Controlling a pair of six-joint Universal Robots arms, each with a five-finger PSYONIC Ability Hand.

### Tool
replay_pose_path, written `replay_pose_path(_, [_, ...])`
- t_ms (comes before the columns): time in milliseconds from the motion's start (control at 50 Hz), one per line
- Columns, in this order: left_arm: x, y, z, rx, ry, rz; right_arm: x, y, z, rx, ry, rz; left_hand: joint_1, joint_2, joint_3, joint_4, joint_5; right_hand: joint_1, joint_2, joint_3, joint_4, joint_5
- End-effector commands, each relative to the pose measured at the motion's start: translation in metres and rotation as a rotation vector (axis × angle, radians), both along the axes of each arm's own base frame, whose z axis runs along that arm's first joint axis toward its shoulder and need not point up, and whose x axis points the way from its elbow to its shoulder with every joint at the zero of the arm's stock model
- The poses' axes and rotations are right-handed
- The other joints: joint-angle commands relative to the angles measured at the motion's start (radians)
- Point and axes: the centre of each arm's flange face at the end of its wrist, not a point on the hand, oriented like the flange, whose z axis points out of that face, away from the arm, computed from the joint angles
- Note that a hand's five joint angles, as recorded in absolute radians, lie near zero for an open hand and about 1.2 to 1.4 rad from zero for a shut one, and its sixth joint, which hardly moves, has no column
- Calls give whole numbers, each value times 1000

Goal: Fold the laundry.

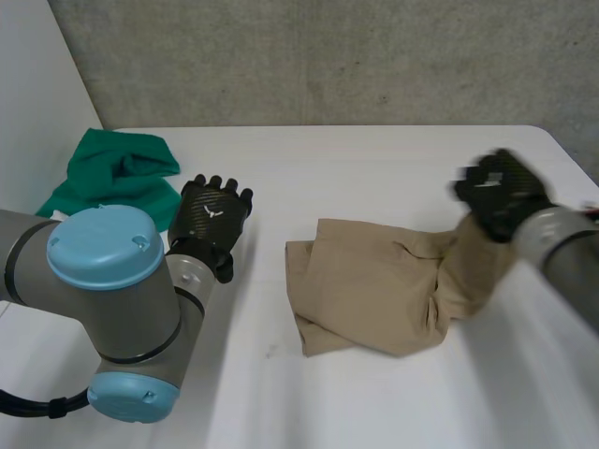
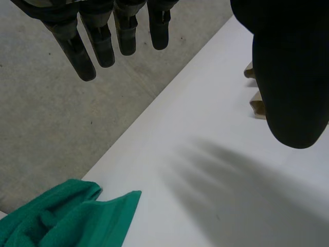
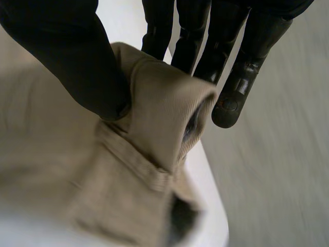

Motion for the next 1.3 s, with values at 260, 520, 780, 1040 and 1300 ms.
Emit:
replay_pose_path(260, [-11,-14,43,-71,185,5,98,95,-33,265,-168,485,-24,-35,-44,-34,-53,-814,-1012,-1018,-1018,-928])
replay_pose_path(520, [-64,11,55,0,329,-266,29,22,22,461,-708,91,-10,-20,-30,-19,-38,-814,-1012,-1018,-1018,-928])
replay_pose_path(780, [-82,20,-23,325,139,-237,28,-8,-44,611,-505,-109,-10,-20,-30,-19,-38,-814,-1012,-1018,-1018,-928])
replay_pose_path(1040, [-66,25,-46,367,-5,-101,28,-7,-61,655,-468,-107,2,-9,-18,-7,-26,-814,-1012,-1018,-1018,-928])
replay_pose_path(1300, [-61,41,-55,386,-89,-85,25,4,-77,621,-313,-59,8,-3,-12,-2,-21,-814,-1012,-1018,-1018,-928])
